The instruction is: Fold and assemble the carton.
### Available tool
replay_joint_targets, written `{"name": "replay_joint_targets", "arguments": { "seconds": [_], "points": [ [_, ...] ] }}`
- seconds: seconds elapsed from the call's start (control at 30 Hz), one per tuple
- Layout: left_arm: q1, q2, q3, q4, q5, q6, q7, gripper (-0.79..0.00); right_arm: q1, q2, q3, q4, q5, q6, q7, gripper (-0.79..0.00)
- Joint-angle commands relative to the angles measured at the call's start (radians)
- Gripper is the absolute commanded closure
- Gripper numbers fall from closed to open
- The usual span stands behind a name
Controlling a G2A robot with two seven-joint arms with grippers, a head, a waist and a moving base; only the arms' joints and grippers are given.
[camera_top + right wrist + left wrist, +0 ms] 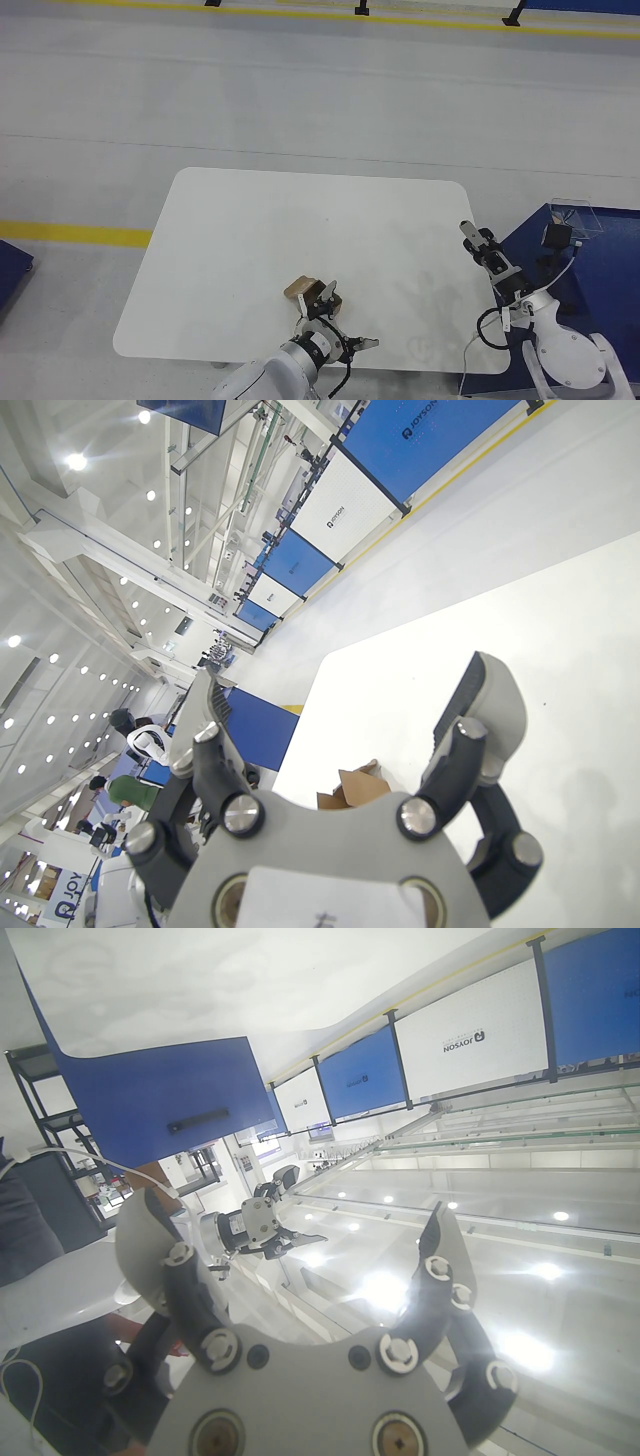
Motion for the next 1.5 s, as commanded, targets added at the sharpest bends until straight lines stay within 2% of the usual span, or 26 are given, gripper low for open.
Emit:
{"name": "replay_joint_targets", "arguments": {
  "seconds": [0.0, 0.07, 0.17, 0.23, 0.33, 0.43, 0.47, 0.6, 0.87, 1.1, 1.47],
  "points": [
    [0.000, 0.000, 0.000, 0.000, 0.000, 0.000, 0.000, -0.785, 0.000, 0.000, 0.000, 0.000, 0.000, 0.000, 0.000, -0.785],
    [-0.007, 0.002, 0.001, 0.000, 0.047, 0.012, 0.010, -0.785, -0.001, 0.000, -0.008, -0.001, -0.012, 0.003, 0.011, -0.785],
    [-0.012, 0.016, 0.029, -0.051, 0.267, 0.127, 0.061, -0.785, 0.018, 0.003, -0.076, -0.033, -0.143, 0.075, 0.085, -0.785],
    [0.026, 0.026, 0.008, -0.119, 0.347, 0.178, 0.151, -0.785, 0.039, 0.002, -0.121, -0.045, -0.228, 0.111, 0.084, -0.785],
    [0.102, 0.042, -0.030, -0.194, 0.403, 0.316, 0.258, -0.785, 0.073, 0.002, -0.208, -0.040, -0.389, 0.136, 0.124, -0.785],
    [0.141, 0.052, -0.072, -0.169, 0.388, 0.525, 0.379, -0.785, 0.118, -0.001, -0.312, -0.014, -0.555, 0.170, 0.156, -0.785],
    [0.138, 0.054, -0.086, -0.133, 0.408, 0.541, 0.394, -0.785, 0.131, -0.003, -0.347, 0.000, -0.589, 0.183, 0.161, -0.785],
    [0.098, 0.051, -0.083, -0.012, 0.442, 0.579, 0.355, -0.785, 0.205, -0.017, -0.464, 0.069, -0.683, 0.241, 0.185, -0.785],
    [-0.026, 0.019, -0.043, 0.105, 0.372, 0.609, 0.325, -0.785, 0.332, -0.054, -0.640, 0.229, -0.771, 0.340, 0.183, -0.785],
    [-0.111, -0.006, -0.010, 0.200, 0.324, 0.620, 0.314, -0.785, 0.403, -0.081, -0.724, 0.325, -0.721, 0.297, 0.228, -0.785],
    [-0.189, -0.038, 0.038, 0.294, 0.264, 0.604, 0.330, -0.785, 0.462, -0.109, -0.786, 0.437, -0.723, 0.279, 0.219, -0.785]
  ]
}}
